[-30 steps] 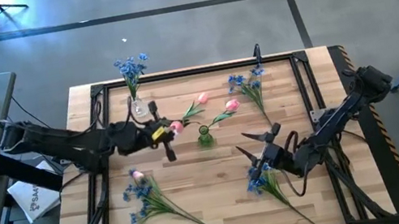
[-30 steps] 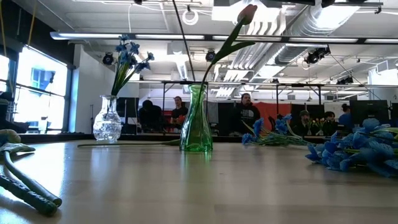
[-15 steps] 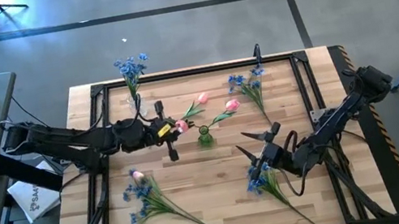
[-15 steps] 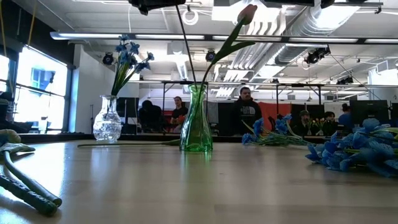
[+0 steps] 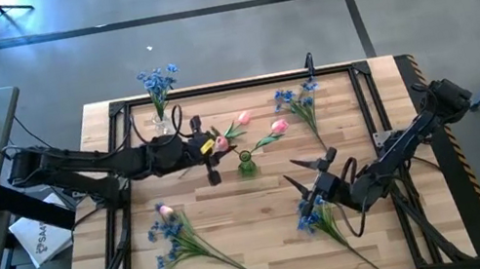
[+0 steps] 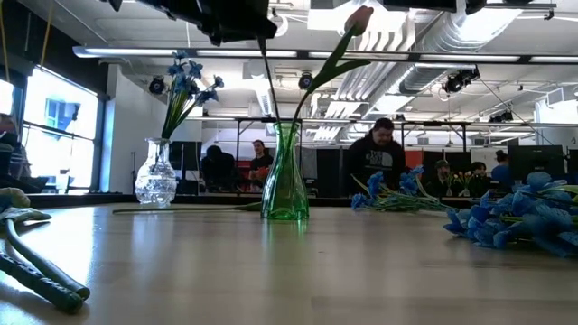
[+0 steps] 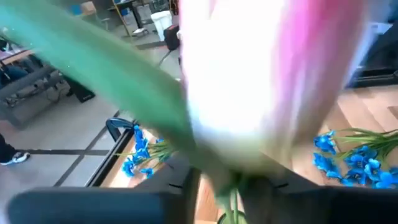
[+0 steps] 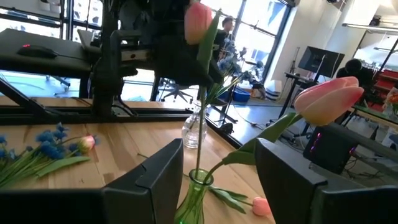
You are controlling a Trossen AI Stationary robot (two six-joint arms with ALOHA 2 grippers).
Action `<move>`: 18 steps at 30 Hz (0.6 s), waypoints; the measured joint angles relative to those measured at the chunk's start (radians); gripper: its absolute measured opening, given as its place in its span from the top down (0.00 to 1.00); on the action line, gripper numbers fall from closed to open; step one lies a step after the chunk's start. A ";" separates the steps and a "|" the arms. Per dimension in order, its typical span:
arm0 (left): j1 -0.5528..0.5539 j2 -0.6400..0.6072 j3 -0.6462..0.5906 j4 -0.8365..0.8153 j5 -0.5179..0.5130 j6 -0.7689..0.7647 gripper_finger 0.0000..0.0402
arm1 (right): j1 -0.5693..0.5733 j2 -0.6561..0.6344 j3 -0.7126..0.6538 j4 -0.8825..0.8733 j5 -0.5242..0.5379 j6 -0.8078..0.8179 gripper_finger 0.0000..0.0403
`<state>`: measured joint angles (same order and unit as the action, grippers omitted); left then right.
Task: Sort flowers into vase by color
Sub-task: Put the pink tulip into the green vase
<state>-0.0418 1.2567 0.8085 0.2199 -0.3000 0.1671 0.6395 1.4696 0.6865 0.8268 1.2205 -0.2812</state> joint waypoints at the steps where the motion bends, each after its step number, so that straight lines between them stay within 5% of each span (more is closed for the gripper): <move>1: 0.006 -0.005 0.000 -0.006 0.009 -0.003 0.74 | 0.000 0.000 0.000 -0.007 0.000 0.013 0.52; 8: 0.039 -0.030 0.084 -0.257 0.028 -0.043 0.60 | -0.005 0.001 0.000 -0.036 -0.001 0.047 0.52; 18: 0.043 -0.031 0.250 -0.423 0.123 0.008 0.57 | -0.011 0.001 0.000 -0.070 -0.002 0.080 0.52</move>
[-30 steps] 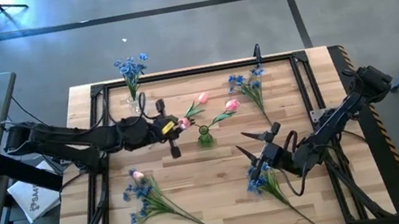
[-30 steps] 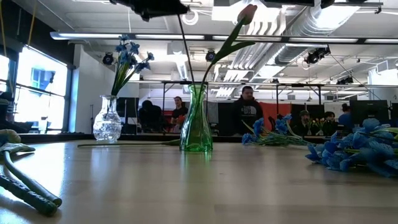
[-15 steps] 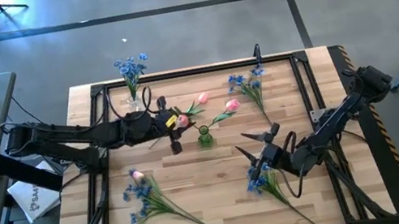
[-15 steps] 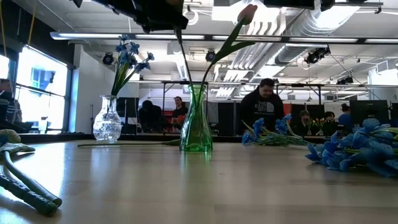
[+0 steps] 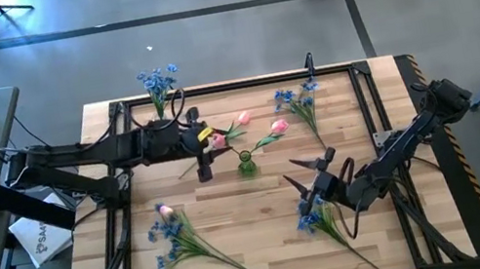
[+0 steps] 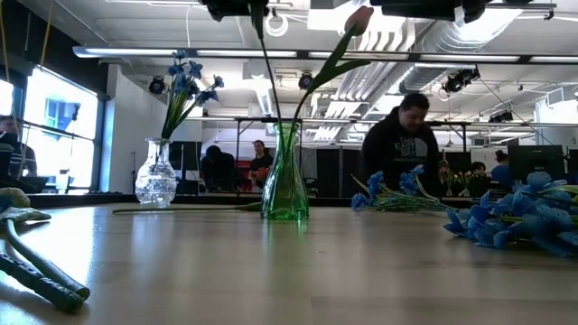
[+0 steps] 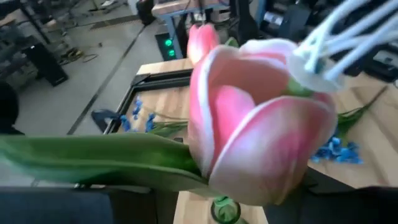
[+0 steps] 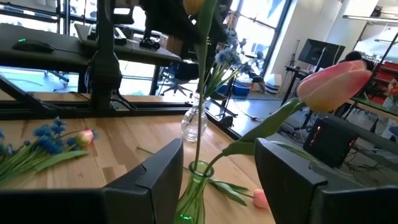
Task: Sort flowers into vase by color
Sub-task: Put the pink tulip into the green vase, then put the blue flowers into the transparent vase
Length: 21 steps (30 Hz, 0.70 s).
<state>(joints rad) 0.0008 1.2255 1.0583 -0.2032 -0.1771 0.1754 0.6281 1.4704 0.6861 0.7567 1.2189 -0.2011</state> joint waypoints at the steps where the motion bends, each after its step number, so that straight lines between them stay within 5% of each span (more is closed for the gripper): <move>1: 0.005 0.000 0.002 0.000 0.015 0.003 0.57 | 0.000 0.000 0.000 -0.007 0.000 0.006 0.52; 8: 0.062 0.046 0.002 0.021 0.139 0.002 0.53 | 0.000 0.000 0.000 -0.039 0.000 0.045 0.52; 21: 0.165 0.119 0.094 -0.050 0.238 -0.019 0.24 | 0.000 0.000 0.000 -0.043 0.000 0.045 0.52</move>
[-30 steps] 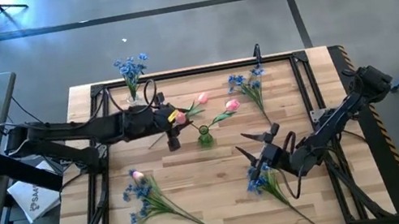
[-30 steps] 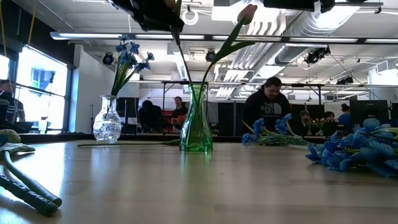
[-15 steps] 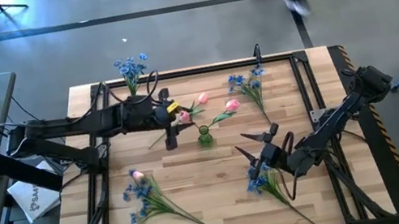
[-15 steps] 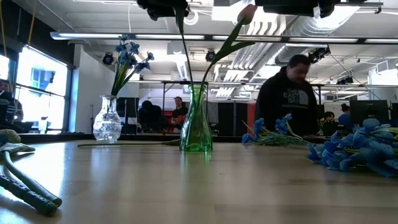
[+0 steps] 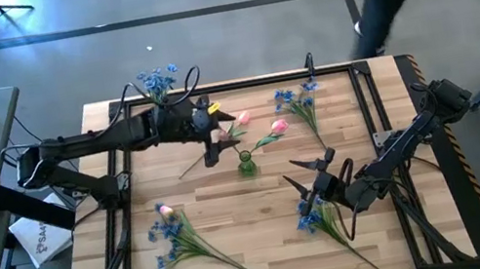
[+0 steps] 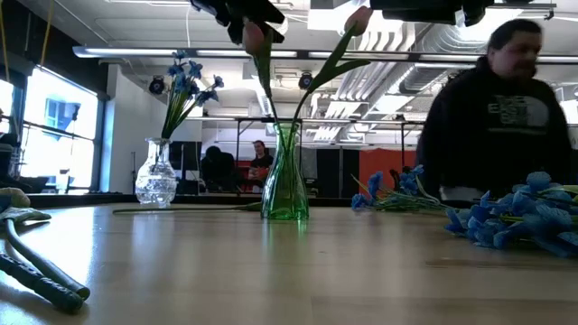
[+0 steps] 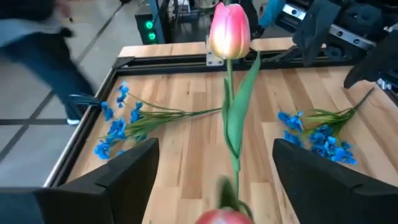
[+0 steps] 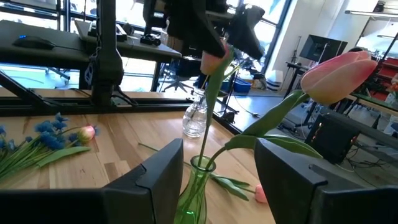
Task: Sort flowers into vase by color
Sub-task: Put the blue flowers into the transparent vase
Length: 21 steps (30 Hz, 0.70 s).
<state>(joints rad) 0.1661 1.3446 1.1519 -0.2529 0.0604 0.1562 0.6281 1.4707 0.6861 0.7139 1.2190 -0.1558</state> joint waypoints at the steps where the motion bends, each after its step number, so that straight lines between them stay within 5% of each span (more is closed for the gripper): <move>1: -0.001 -0.002 0.018 -0.025 -0.015 0.002 0.24 | 0.000 0.000 0.000 0.000 0.000 0.000 0.52; 10: -0.125 -0.060 0.203 -0.302 -0.295 -0.015 0.23 | 0.000 0.000 0.000 0.000 0.000 0.000 0.52; 16: -0.361 -0.103 0.224 -0.411 -0.450 -0.115 0.23 | -0.013 0.000 0.000 0.017 -0.001 -0.055 0.52; 21: -0.598 -0.078 0.223 -0.526 -0.665 -0.356 0.23 | -0.049 -0.001 0.000 0.061 -0.034 -0.086 0.52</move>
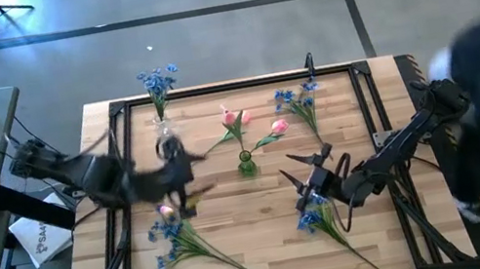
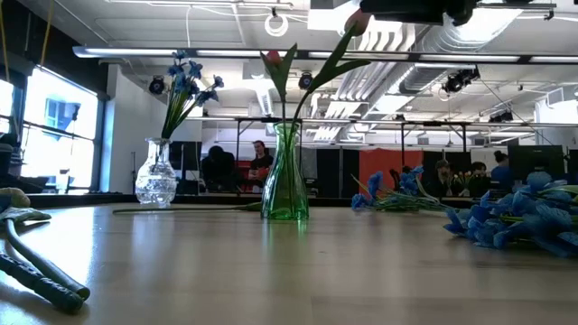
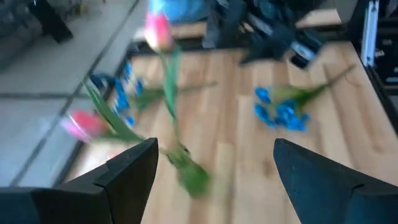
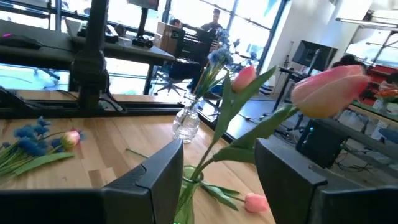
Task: Sort flowers into vase by color
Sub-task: Put the blue flowers into the transparent vase
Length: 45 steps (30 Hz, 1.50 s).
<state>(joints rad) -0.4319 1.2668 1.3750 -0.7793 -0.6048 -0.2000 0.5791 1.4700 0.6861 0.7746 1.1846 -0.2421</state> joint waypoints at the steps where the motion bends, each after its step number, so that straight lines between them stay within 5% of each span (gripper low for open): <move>1: -0.040 0.010 0.000 -0.038 -0.019 -0.074 0.23 | -0.005 0.000 0.000 0.000 -0.021 0.000 0.52; 9: -0.277 0.161 -0.038 -0.342 -0.011 -0.801 0.23 | -0.043 0.000 0.000 -0.076 -0.225 0.073 0.52; 16: -0.334 0.300 -0.189 -0.317 0.409 -1.234 0.23 | -0.083 0.000 0.000 -0.170 -0.281 0.108 0.52; 22: -0.319 0.371 -0.301 0.007 0.674 -1.352 0.27 | -0.092 0.000 0.000 -0.213 -0.285 0.105 0.52; 26: -0.293 0.395 -0.392 0.220 0.763 -1.378 0.30 | -0.102 0.000 0.000 -0.237 -0.287 0.107 0.52; 32: -0.274 0.437 -0.477 0.251 0.831 -1.363 0.34 | -0.108 0.000 0.000 -0.267 -0.339 0.145 0.52; 39: -0.264 0.435 -0.475 0.062 0.761 -1.211 0.38 | -0.108 0.000 0.000 -0.274 -0.355 0.184 0.52; 45: -0.225 0.435 -0.475 -0.101 0.560 -1.007 0.38 | -0.108 0.000 0.000 -0.282 -0.359 0.193 0.52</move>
<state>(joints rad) -0.6565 1.7023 0.8996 -0.8802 -0.0445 -1.2065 0.4709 1.4700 0.6861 0.4927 0.8261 -0.0486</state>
